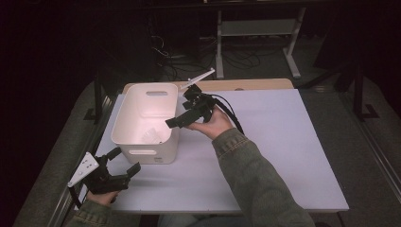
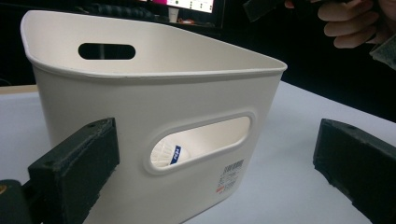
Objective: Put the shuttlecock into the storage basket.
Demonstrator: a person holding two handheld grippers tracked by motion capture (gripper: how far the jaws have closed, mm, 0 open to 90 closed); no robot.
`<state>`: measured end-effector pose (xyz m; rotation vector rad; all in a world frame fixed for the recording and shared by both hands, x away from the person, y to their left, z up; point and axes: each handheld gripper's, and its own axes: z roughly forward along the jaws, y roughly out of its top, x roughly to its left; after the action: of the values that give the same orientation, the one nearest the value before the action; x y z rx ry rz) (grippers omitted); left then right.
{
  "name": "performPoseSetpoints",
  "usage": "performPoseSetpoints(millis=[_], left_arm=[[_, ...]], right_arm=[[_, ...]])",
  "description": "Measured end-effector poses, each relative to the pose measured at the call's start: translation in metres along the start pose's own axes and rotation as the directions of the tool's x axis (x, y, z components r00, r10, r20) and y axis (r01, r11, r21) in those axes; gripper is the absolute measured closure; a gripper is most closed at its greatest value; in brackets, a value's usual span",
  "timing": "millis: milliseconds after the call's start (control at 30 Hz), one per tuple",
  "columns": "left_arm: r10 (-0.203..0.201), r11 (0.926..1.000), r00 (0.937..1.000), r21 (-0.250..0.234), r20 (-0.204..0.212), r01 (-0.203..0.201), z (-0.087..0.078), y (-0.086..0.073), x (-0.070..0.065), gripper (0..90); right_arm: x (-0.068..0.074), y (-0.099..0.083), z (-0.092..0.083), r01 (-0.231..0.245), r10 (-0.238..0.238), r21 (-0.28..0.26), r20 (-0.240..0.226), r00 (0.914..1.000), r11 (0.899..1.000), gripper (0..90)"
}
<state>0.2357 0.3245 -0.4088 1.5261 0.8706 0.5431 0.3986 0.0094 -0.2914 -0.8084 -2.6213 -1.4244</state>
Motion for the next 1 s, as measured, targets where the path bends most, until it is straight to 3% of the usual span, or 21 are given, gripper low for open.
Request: performPoseSetpoints(millis=[400,733,1000], left_arm=[[-0.017,0.9998,0.9999,-0.006,0.003,0.017,0.001,0.0,-0.001,0.0],[-0.006,1.0,1.0,0.004,-0.001,0.006,0.0,0.0,-0.001,0.0],[-0.015,0.9999,0.9999,0.001,0.003,0.015,0.001,0.0,-0.002,0.0]], right_arm=[[-0.015,-0.023,-0.02,-0.028,0.03,-0.038,0.046,0.9985,0.999,0.0],[-0.02,-0.038,-0.033,-0.015,0.018,-0.058,0.042,0.999,0.998,0.0],[-0.027,-0.05,-0.044,-0.04,0.043,-0.085,0.041,0.9982,0.996,0.0]])
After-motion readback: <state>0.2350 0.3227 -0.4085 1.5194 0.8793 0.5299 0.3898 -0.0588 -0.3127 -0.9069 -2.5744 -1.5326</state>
